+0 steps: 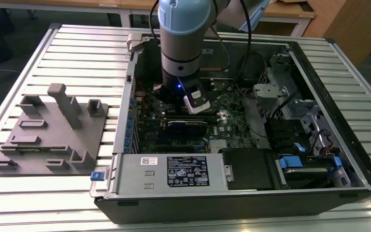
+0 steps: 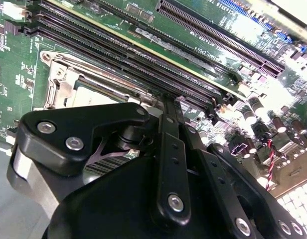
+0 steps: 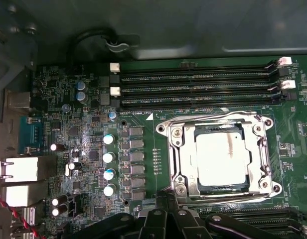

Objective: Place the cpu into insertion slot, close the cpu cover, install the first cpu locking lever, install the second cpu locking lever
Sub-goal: 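Install the second cpu locking lever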

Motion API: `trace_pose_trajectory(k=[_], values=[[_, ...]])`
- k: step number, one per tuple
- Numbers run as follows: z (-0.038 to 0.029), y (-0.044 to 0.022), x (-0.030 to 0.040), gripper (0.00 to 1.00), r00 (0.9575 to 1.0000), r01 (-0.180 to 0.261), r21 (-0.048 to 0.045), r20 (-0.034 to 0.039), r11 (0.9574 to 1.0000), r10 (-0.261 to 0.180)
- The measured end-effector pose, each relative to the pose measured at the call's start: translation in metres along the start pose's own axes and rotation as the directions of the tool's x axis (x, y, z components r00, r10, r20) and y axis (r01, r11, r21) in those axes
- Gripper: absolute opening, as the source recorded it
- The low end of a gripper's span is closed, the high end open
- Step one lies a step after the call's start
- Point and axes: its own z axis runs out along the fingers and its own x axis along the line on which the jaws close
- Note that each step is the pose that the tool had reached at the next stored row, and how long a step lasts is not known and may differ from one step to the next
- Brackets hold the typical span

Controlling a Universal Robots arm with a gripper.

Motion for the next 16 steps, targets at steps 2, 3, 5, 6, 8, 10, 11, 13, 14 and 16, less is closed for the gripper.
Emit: trace_pose_trajectory(k=[2, 3, 5, 6, 8, 10, 11, 13, 14, 16], values=[[0.0001, 0.0000, 0.0000, 0.10, 1.0000, 0.000, 0.0001, 0.0000, 1.0000, 0.000], [0.0002, 0.0000, 0.0000, 0.10, 1.0000, 0.000, 0.0000, 0.0001, 1.0000, 0.000], [0.0002, 0.0000, 0.0000, 0.10, 1.0000, 0.000, 0.0000, 0.0001, 1.0000, 0.000], [0.0002, 0.0000, 0.0000, 0.10, 1.0000, 0.000, 0.0000, 0.0001, 1.0000, 0.000], [0.0004, 0.0001, 0.0000, 0.10, 1.0000, 0.000, 0.0022, 0.0005, 1.0000, 0.000], [0.0004, 0.0000, 0.0000, 0.10, 1.0000, 0.000, 0.0061, 0.0007, 1.0000, 0.000], [0.0002, 0.0000, 0.0000, 0.10, 1.0000, 0.000, 0.0067, 0.0007, 1.0000, 0.000], [-0.0008, 0.0001, 0.0000, 0.10, 1.0000, 0.000, 0.0071, 0.0007, 1.0000, 0.000], [-0.0019, 0.0002, 0.0000, 0.10, 1.0000, 0.000, 0.0078, 0.0006, 1.0000, 0.000], [-0.0043, 0.0007, 0.0000, 0.10, 1.0000, 0.000, 0.0070, 0.0007, 1.0000, 0.000]])
